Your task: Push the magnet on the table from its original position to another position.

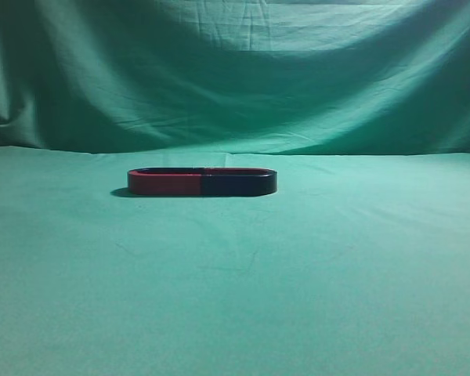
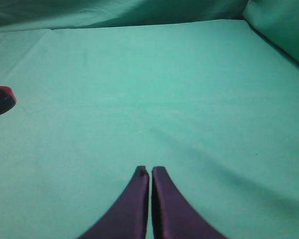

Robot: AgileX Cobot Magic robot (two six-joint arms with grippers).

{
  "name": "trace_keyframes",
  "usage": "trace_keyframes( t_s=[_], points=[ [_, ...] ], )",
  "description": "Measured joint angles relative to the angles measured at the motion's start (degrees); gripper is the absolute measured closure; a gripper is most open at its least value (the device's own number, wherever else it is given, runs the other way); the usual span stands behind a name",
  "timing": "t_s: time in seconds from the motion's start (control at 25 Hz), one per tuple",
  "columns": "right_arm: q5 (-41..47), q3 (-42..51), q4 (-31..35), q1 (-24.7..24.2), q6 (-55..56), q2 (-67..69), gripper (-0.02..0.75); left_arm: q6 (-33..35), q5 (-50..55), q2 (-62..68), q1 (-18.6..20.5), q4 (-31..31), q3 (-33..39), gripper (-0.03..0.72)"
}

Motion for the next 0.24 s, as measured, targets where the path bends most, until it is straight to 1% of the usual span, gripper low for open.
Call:
trace_keyframes(
  t_s=[0.24],
  points=[
    [0.0,0.0,0.0,0.0,0.0,0.0,0.738,0.0,0.0,0.0,0.0,0.0,0.0,0.316]
  ],
)
